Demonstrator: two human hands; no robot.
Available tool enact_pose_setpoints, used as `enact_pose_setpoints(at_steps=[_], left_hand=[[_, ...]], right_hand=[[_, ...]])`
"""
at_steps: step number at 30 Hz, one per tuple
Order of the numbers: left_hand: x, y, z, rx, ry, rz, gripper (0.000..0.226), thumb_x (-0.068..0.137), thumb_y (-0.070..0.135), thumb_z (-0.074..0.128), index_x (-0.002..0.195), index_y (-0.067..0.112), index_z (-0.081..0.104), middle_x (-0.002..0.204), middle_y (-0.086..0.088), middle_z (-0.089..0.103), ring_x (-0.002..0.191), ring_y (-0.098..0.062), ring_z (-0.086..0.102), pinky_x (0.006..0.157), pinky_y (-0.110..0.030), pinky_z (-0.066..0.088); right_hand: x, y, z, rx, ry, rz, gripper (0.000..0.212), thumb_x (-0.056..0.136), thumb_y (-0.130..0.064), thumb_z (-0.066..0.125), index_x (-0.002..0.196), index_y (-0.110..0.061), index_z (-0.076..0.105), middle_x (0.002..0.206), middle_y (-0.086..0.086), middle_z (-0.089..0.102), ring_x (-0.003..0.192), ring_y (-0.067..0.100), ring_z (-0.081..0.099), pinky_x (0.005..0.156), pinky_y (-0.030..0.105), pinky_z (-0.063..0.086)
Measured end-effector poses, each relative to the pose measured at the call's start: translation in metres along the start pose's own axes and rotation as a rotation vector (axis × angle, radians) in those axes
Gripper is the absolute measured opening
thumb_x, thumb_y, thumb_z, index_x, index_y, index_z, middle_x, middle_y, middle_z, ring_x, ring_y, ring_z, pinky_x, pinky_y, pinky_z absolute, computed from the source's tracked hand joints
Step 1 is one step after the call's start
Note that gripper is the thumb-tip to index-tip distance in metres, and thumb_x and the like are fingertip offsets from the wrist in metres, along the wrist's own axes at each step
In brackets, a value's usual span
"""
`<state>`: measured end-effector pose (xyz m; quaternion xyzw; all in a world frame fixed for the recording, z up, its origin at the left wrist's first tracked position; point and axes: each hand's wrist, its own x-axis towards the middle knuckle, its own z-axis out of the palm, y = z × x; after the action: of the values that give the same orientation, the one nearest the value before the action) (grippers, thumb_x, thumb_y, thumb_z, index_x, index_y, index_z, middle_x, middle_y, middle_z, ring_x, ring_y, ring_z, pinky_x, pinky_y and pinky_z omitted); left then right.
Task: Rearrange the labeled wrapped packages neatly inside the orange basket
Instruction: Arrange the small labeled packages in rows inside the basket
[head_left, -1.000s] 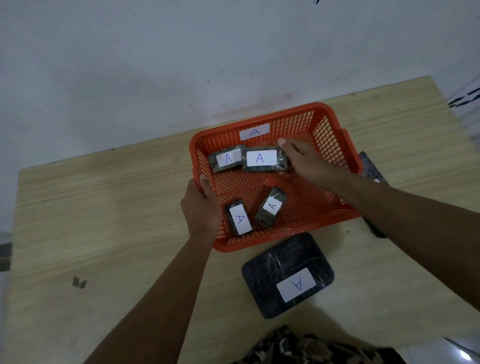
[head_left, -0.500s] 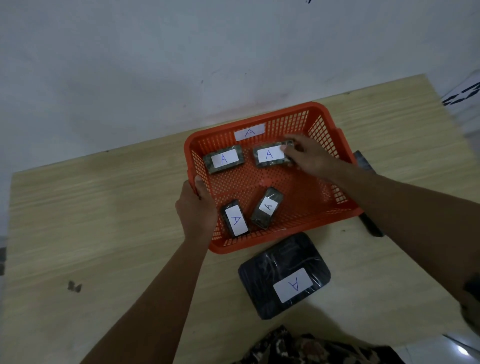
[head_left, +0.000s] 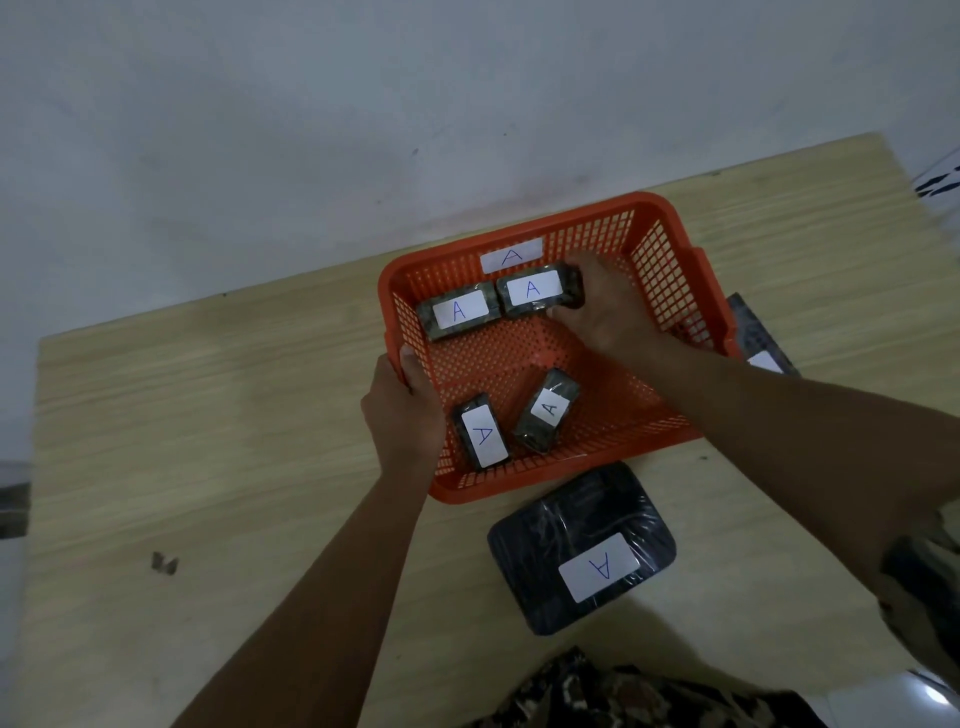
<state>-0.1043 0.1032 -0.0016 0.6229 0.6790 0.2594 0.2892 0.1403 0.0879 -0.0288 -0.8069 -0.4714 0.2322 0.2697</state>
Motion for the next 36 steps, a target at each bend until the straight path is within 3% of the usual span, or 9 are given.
enact_pose_setpoints(at_steps=[3,9,13,15,17,20,25,30,36], left_hand=[[0.0,0.0,0.0,-0.002,0.0,-0.001,0.032,0.101,0.036,0.034,0.081,0.015,0.05,0.066,0.016,0.045,0.056,0.005,0.041,0.053,-0.023,0.025],[-0.001,0.001,0.0,-0.025,0.001,0.003,0.033,0.101,0.036,0.035,0.081,0.014,0.051,0.066,0.014,0.047,0.057,0.002,0.044,0.054,-0.025,0.029],[-0.001,0.002,-0.001,-0.029,-0.009,0.012,0.035,0.101,0.036,0.034,0.083,0.013,0.052,0.068,0.013,0.05,0.059,0.0,0.047,0.049,-0.019,0.029],[-0.002,0.002,-0.002,-0.036,-0.016,0.011,0.038,0.101,0.037,0.033,0.086,0.01,0.054,0.074,0.004,0.057,0.063,-0.013,0.052,0.056,-0.027,0.037],[-0.002,0.003,-0.002,-0.046,-0.019,0.004,0.039,0.101,0.037,0.033,0.086,0.008,0.055,0.078,-0.002,0.059,0.069,-0.02,0.055,0.062,-0.031,0.04],[-0.002,0.003,-0.002,-0.044,-0.016,0.003,0.039,0.101,0.036,0.034,0.085,0.007,0.054,0.078,-0.003,0.059,0.07,-0.024,0.056,0.064,-0.033,0.041],[-0.002,0.004,-0.003,-0.047,-0.017,0.003,0.038,0.101,0.036,0.033,0.087,0.008,0.055,0.077,0.0,0.057,0.068,-0.019,0.053,0.064,-0.031,0.04],[-0.002,0.003,-0.003,-0.04,-0.005,0.023,0.037,0.101,0.034,0.035,0.087,0.006,0.054,0.076,-0.001,0.057,0.065,-0.019,0.053,0.061,-0.03,0.038],[-0.001,0.002,-0.002,-0.044,-0.007,0.017,0.04,0.101,0.036,0.034,0.089,0.006,0.056,0.08,-0.006,0.063,0.07,-0.024,0.058,0.063,-0.033,0.045]], right_hand=[[0.0,-0.003,0.003,-0.022,0.031,-0.042,0.053,0.077,-0.013,0.082,0.125,-0.01,0.06,0.133,0.009,0.051,0.112,0.01,0.044,0.097,0.019,0.032],[-0.014,-0.016,-0.018,-0.095,0.003,-0.202,0.05,0.084,-0.017,0.073,0.131,-0.016,0.057,0.136,0.009,0.053,0.123,0.023,0.05,0.102,0.031,0.041],[-0.038,-0.034,-0.026,-0.095,-0.491,-0.15,0.039,0.09,-0.028,0.069,0.128,-0.03,0.062,0.132,0.0,0.061,0.115,0.013,0.056,0.087,0.025,0.043],[-0.048,-0.037,-0.026,-0.152,-0.768,-0.061,0.049,0.088,-0.031,0.072,0.135,-0.029,0.058,0.142,0.0,0.053,0.121,0.015,0.051,0.092,0.025,0.039],[-0.053,-0.038,-0.026,-0.257,-0.866,-0.035,0.062,0.086,-0.032,0.074,0.143,-0.027,0.051,0.148,0.001,0.045,0.128,0.02,0.047,0.1,0.027,0.038],[-0.053,-0.039,-0.029,-0.306,-0.876,-0.043,0.07,0.082,-0.034,0.078,0.145,-0.025,0.048,0.148,-0.001,0.045,0.128,0.02,0.047,0.106,0.032,0.042],[-0.047,-0.029,-0.042,-0.202,-0.911,0.011,0.052,0.078,-0.039,0.081,0.125,-0.024,0.066,0.127,-0.007,0.059,0.109,0.013,0.055,0.084,0.025,0.044],[-0.04,-0.028,-0.041,0.28,-0.617,0.14,0.027,0.079,-0.029,0.081,0.102,-0.029,0.066,0.112,-0.003,0.066,0.099,0.015,0.064,0.08,0.03,0.054],[-0.032,-0.049,0.006,0.184,-0.436,0.06,0.034,0.086,-0.028,0.075,0.12,-0.022,0.069,0.124,-0.001,0.063,0.107,0.011,0.054,0.075,0.014,0.037]])
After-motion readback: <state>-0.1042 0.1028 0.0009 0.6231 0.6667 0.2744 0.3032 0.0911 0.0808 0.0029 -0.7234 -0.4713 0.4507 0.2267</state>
